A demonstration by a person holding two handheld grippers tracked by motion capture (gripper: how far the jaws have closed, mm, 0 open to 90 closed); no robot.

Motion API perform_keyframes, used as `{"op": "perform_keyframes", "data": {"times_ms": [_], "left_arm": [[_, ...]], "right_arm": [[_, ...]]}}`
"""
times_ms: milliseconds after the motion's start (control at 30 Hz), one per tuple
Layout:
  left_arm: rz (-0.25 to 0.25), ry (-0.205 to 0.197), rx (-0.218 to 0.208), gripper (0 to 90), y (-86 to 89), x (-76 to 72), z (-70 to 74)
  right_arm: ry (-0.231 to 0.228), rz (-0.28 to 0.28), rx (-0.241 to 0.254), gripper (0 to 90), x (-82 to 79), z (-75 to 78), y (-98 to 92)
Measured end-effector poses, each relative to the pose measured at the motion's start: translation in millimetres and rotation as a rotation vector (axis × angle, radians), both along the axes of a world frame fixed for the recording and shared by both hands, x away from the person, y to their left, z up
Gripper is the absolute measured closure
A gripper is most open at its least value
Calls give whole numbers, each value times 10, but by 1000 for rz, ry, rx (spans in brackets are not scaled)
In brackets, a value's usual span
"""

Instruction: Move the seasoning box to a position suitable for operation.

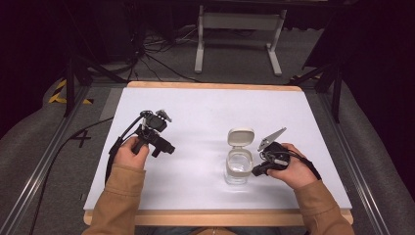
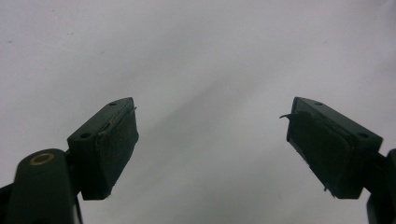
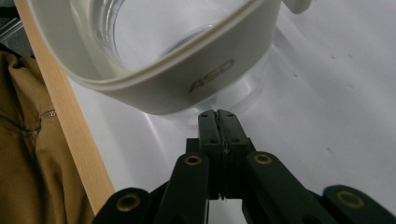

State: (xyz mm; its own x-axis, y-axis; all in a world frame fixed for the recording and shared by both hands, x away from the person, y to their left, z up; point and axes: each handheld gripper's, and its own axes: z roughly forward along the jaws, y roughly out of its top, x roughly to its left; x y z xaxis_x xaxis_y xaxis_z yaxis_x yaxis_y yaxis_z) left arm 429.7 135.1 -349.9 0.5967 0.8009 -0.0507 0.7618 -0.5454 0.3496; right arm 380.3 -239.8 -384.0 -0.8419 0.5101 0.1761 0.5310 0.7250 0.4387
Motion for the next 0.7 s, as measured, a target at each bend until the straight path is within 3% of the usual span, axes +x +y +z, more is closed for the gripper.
{"op": "perform_keyframes", "data": {"times_ms": [333, 467, 700], "left_arm": [[-1, -1, -6, 166, 11, 2, 6], [-4, -3, -6, 166, 8, 16, 9], [-21, 9, 6, 167, -39, 40, -1]], "right_arm": [[1, -1, 15, 900, -12, 10, 10], [-25, -32, 24, 900, -4, 57, -62], [-109, -119, 112, 900, -10, 188, -267]]}}
